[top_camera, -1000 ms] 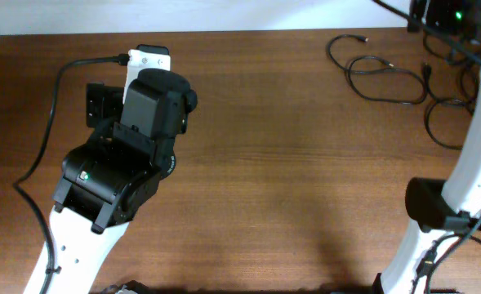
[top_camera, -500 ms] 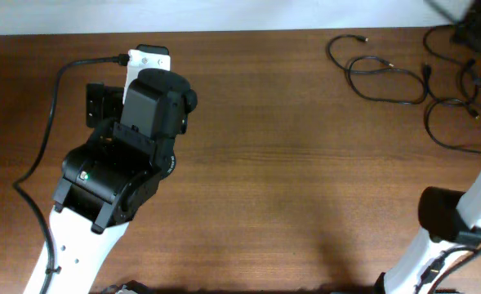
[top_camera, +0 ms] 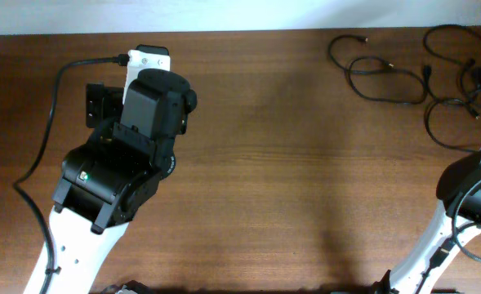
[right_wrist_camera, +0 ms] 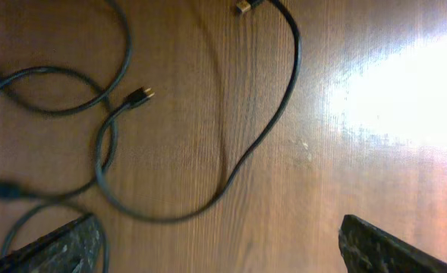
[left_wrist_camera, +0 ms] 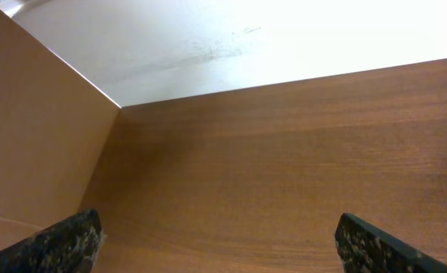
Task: Untangle cables
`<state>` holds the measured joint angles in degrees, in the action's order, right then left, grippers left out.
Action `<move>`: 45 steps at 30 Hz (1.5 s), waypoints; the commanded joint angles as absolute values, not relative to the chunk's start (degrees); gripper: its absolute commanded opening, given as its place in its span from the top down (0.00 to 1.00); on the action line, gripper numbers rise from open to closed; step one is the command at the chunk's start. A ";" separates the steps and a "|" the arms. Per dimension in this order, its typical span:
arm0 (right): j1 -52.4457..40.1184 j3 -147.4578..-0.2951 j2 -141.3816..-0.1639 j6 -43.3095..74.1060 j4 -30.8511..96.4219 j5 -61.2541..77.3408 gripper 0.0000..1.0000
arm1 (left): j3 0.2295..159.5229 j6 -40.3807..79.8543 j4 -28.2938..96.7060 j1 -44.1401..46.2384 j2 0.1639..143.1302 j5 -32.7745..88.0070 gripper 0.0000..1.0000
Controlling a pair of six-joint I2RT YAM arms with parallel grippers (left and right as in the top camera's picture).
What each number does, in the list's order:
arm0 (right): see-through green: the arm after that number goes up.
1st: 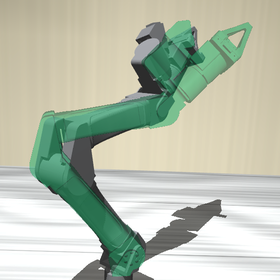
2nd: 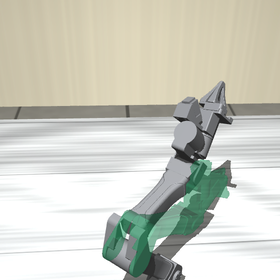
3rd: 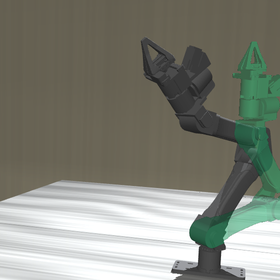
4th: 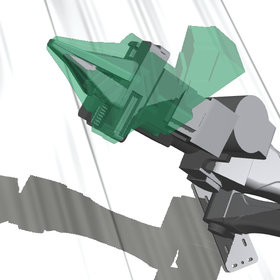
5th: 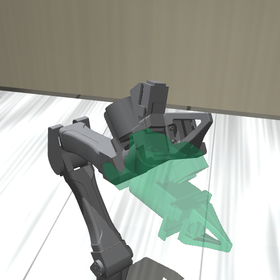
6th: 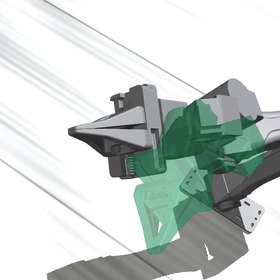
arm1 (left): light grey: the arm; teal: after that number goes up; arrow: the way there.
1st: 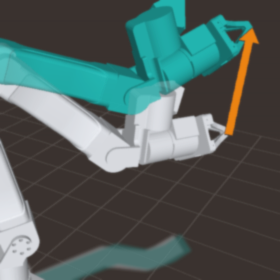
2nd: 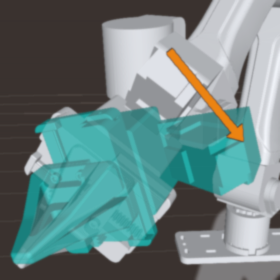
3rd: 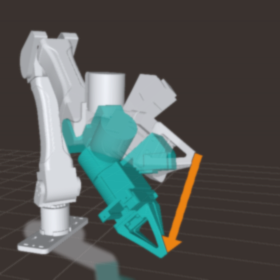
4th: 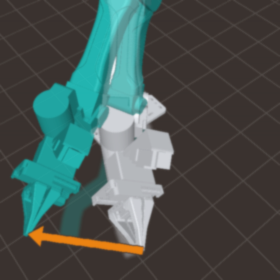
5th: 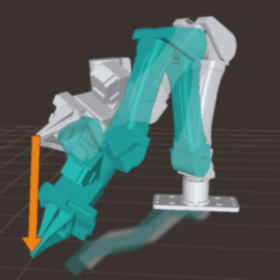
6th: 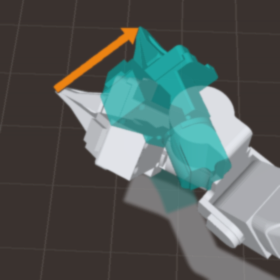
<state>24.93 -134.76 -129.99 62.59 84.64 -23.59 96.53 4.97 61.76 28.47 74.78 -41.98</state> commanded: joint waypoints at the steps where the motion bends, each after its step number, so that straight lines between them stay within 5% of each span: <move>1: 27.35 -129.27 -129.91 65.63 81.67 -25.34 0.01 | 96.97 4.27 62.30 28.32 73.84 -41.78 0.01; 24: 37.58 -109.65 -129.93 71.00 70.11 -25.32 0.04 | 96.97 4.27 62.67 28.32 73.84 -41.80 0.01; 26: 37.93 -108.18 -129.93 70.98 68.84 -25.32 0.20 | 96.97 4.27 62.67 28.32 73.84 -41.80 0.01; 27: 38.04 -107.83 -129.93 70.96 68.53 -25.34 0.39 | 96.97 4.27 62.67 28.32 73.84 -41.80 0.01; 28: 38.30 -107.35 -129.93 70.96 68.23 -25.34 0.81 | 96.97 4.27 62.67 28.32 73.84 -41.80 0.01; 29: 38.57 -107.04 -129.93 70.96 68.12 -25.34 0.96 | 96.97 4.27 62.67 28.32 73.84 -41.80 0.01; 45: 46.22 -104.05 -129.93 78.48 75.16 -26.83 0.96 | 96.97 2.76 62.94 28.32 73.84 -43.13 0.01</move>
